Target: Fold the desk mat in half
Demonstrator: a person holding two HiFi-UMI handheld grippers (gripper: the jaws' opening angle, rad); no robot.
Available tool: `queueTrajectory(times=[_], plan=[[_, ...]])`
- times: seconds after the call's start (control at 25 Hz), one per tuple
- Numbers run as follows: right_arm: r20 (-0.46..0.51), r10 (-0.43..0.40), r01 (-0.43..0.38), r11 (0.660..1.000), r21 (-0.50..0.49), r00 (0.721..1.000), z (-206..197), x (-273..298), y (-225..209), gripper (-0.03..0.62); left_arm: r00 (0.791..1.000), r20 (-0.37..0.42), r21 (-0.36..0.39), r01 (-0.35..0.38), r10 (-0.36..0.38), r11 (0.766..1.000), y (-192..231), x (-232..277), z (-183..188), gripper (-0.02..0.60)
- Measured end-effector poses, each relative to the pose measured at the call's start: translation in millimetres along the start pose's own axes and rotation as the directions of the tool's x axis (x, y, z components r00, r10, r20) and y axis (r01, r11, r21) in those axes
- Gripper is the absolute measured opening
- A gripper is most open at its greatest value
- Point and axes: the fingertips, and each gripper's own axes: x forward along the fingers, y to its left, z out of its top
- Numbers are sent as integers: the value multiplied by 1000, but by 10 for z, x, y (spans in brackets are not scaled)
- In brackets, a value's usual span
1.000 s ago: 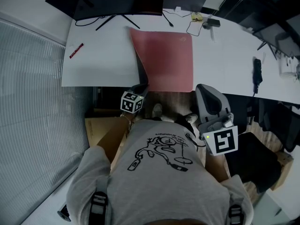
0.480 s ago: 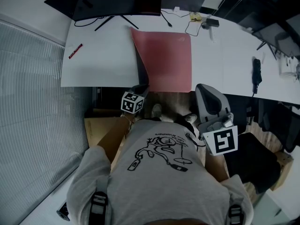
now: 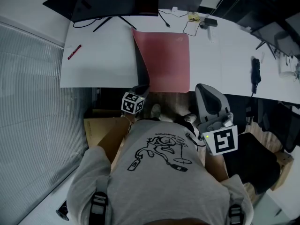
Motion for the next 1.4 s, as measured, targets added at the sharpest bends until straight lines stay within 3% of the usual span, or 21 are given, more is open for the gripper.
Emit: queueTrajectory(times=[1.4], plan=[[-1, 10, -10, 1000, -3, 1000, -29, -331, -396, 9, 1000, -5, -1, -16, 16, 1000, -388, 264, 74, 31]])
